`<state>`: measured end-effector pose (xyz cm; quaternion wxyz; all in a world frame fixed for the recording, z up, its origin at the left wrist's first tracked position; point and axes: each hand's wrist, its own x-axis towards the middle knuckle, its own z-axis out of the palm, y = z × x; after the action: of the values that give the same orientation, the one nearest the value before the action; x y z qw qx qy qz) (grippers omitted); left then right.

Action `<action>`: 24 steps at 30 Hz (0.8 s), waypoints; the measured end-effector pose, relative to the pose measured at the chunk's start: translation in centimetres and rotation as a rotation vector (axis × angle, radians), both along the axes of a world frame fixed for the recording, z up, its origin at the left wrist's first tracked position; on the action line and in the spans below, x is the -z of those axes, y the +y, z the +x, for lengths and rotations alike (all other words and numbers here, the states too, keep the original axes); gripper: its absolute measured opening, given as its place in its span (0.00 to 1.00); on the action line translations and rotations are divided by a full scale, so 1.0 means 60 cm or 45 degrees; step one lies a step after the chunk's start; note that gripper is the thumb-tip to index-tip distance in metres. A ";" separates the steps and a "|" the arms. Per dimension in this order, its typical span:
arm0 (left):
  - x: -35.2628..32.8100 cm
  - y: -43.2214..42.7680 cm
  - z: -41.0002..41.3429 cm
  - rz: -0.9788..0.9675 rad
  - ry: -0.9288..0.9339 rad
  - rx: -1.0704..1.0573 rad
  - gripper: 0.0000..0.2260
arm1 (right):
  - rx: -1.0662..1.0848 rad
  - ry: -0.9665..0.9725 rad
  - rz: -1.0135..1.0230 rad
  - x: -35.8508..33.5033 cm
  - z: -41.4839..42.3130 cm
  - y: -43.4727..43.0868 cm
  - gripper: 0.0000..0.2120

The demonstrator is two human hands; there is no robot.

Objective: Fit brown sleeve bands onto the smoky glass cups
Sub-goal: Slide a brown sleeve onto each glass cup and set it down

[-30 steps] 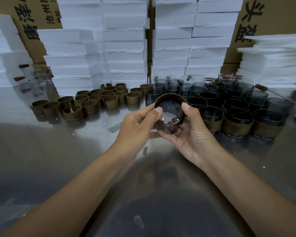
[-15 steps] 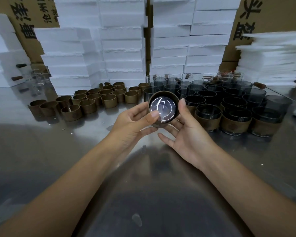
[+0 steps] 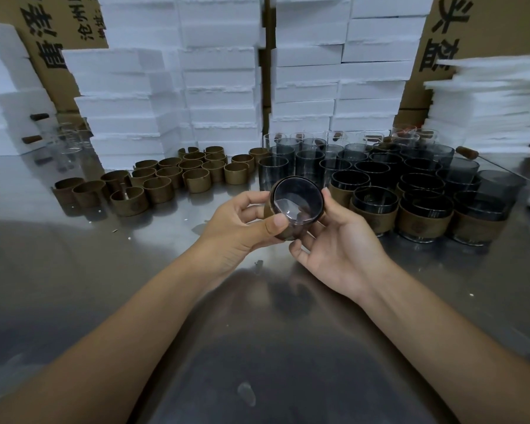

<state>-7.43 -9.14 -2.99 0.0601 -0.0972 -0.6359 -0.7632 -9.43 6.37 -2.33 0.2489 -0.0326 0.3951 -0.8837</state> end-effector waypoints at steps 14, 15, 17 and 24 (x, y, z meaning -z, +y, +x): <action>-0.011 -0.004 0.002 -0.047 0.023 -0.174 0.23 | 0.067 0.161 0.316 0.008 0.000 -0.012 0.19; -0.016 -0.006 0.003 -0.083 0.051 -0.200 0.25 | 0.077 0.173 0.365 0.008 0.001 -0.014 0.20; -0.022 -0.007 0.007 -0.217 0.140 -0.246 0.28 | 0.058 0.163 0.391 0.006 0.002 -0.015 0.25; 0.001 0.002 0.011 -0.880 0.434 -0.229 0.38 | -0.019 0.170 0.167 -0.002 0.006 -0.002 0.24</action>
<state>-6.79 -9.03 -3.07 0.1951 -0.1807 -0.8423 -0.4688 -9.09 6.25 -2.21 0.2302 -0.0781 0.4676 -0.8498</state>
